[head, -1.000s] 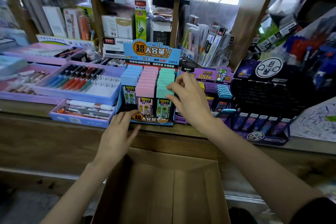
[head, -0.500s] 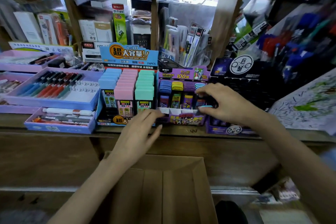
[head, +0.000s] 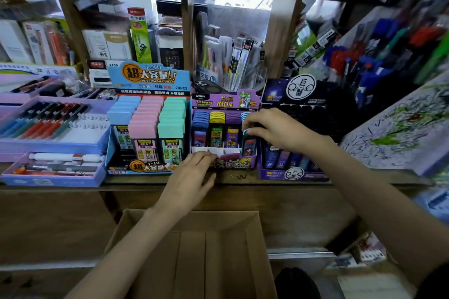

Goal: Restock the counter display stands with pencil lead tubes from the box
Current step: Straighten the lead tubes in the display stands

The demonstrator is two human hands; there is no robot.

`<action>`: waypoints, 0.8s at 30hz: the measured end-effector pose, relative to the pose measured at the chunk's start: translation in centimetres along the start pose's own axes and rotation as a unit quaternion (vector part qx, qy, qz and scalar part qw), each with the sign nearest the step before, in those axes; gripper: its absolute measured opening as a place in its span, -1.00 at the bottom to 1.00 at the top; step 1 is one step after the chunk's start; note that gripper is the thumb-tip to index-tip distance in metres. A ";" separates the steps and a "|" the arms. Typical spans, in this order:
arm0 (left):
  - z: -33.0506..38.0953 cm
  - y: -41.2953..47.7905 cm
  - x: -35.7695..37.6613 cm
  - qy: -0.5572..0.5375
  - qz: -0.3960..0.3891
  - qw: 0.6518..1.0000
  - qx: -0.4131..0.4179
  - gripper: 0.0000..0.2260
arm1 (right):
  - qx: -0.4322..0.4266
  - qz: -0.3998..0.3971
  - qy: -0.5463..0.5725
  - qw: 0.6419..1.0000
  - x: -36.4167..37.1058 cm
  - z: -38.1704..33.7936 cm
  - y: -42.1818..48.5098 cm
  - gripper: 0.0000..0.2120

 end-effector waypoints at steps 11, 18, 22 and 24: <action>-0.2 0.0 0.0 0.002 -0.002 1.000 0.002 -0.59 | 0.040 0.119 -0.148 0.981 1.4 0.0 0.7 -0.90; 0.9 0.4 -0.8 0.004 0.004 1.000 0.013 -0.61 | 0.035 0.123 -0.174 0.976 1.7 0.2 -0.4 -0.62; 3.9 1.3 -1.2 -0.035 0.058 0.996 0.058 -0.71 | 0.109 0.208 0.039 0.971 -0.3 2.8 -4.0 -0.68; 6.0 2.1 -0.8 -0.058 0.077 0.991 0.088 -0.74 | 0.170 0.273 0.099 0.942 -0.5 4.7 -6.7 -0.74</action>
Point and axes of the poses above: each hand's wrist, its own y-axis towards the middle knuckle, its own x-axis out of the palm, z = x × y, the point moved 1 cm from there along y, towards the middle knuckle, and after that the axes turned 12 degrees about -y, right-handed, at the moved point
